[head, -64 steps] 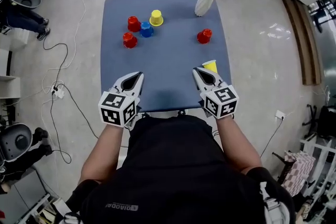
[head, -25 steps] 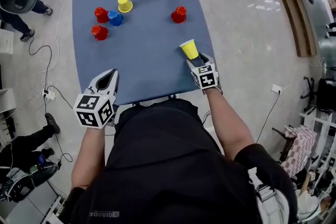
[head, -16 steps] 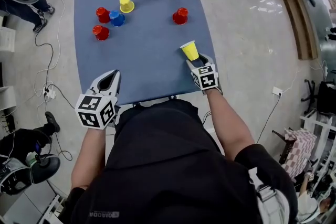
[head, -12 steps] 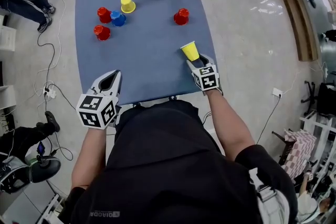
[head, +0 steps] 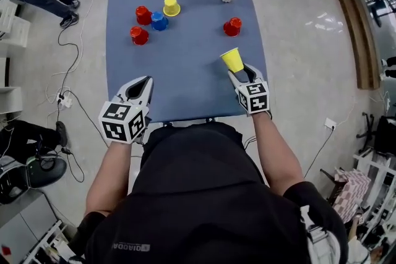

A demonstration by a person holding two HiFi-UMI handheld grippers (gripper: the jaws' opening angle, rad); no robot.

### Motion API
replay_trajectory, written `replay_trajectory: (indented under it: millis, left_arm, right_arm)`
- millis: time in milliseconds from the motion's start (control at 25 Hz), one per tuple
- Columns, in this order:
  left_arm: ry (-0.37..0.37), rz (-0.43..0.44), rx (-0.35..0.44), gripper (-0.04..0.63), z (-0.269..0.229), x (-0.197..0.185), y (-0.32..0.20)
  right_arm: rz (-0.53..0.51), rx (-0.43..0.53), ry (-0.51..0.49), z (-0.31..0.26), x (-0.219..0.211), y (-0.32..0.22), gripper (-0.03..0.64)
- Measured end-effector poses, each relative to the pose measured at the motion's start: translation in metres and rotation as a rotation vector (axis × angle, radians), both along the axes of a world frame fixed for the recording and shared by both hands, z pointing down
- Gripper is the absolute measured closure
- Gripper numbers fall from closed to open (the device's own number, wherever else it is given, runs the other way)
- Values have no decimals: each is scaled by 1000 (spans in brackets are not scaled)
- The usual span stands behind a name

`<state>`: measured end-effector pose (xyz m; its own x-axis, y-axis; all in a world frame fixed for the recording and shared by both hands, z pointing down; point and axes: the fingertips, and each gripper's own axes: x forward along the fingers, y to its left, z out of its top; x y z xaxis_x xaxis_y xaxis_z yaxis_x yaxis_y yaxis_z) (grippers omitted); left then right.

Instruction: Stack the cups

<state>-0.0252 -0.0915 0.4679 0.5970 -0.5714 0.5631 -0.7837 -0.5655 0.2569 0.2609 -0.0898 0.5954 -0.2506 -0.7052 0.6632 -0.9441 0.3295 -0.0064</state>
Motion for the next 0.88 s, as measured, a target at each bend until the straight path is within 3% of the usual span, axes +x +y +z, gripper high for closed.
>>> replay_trajectory:
  millis: [240,560,880]
  left_arm:
    - [12,-55,15,591,-4,-27,-10]
    - [33,-111,10,592,-2,-63,0]
    - [37,-184,-5,591,8,-107,9]
  right_arm:
    - [-124,-4,-29,-21,-68,-18,383]
    - [-393,-95,66,1,-174,-14,383]
    - [-506,-260,188,21,-200,6,385]
